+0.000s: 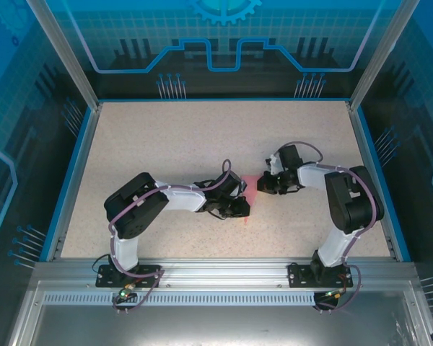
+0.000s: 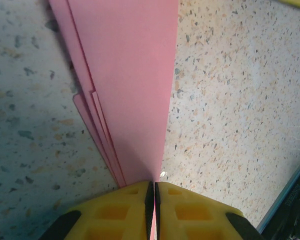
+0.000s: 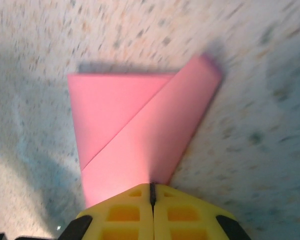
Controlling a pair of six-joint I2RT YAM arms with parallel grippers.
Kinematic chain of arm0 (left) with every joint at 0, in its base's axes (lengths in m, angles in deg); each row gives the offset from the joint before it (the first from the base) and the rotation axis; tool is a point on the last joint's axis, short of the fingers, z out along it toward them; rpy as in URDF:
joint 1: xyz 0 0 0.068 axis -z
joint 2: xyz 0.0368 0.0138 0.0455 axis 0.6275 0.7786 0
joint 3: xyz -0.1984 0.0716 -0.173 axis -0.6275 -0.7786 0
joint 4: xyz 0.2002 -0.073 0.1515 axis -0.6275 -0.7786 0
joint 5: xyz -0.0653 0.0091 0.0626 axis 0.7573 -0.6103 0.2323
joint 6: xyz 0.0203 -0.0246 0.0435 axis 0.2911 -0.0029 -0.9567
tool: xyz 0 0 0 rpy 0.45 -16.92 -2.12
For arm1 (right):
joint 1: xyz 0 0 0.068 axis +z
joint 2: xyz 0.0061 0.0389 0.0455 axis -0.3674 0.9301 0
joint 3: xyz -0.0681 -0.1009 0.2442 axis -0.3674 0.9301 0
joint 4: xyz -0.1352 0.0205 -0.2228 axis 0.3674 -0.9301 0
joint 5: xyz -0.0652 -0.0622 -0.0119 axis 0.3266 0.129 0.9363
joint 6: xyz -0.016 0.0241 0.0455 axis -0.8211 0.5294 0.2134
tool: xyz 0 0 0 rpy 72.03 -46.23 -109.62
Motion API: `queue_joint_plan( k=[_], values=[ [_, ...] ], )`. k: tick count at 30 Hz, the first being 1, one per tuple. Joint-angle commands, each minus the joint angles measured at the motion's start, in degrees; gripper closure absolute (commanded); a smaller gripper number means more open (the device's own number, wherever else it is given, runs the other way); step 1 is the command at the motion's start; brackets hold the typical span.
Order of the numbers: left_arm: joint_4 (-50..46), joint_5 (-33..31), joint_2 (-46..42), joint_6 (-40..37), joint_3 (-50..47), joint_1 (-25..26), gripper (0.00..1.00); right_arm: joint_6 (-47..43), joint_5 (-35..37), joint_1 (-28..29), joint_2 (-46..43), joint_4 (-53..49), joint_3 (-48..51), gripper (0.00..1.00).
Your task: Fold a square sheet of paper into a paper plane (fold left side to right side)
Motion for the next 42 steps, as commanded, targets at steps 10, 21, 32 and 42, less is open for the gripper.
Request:
queue_joint_plan(
  k=[10,21,32,42],
  values=[
    [-7.7,1.8,-8.1,-4.1,-0.6,0.6,0.69,-0.2,6.3,-2.1,-18.1,-1.6,6.3,0.75],
    [-12.4,-17.8,-32.7,-6.2,-11.2,-1.3,0.33,9.0,24.2,15.6,-26.1,-10.1,6.3,0.41],
    [-13.6,-23.1,-39.8,-5.0,-17.0,-1.3,0.28,14.7,32.7,24.4,-13.1,-11.9,0.8,0.48],
    [-14.1,-25.0,-41.3,-4.5,-17.4,-1.3,0.27,11.7,32.3,26.1,-19.6,-15.1,-0.8,1.00]
  ],
)
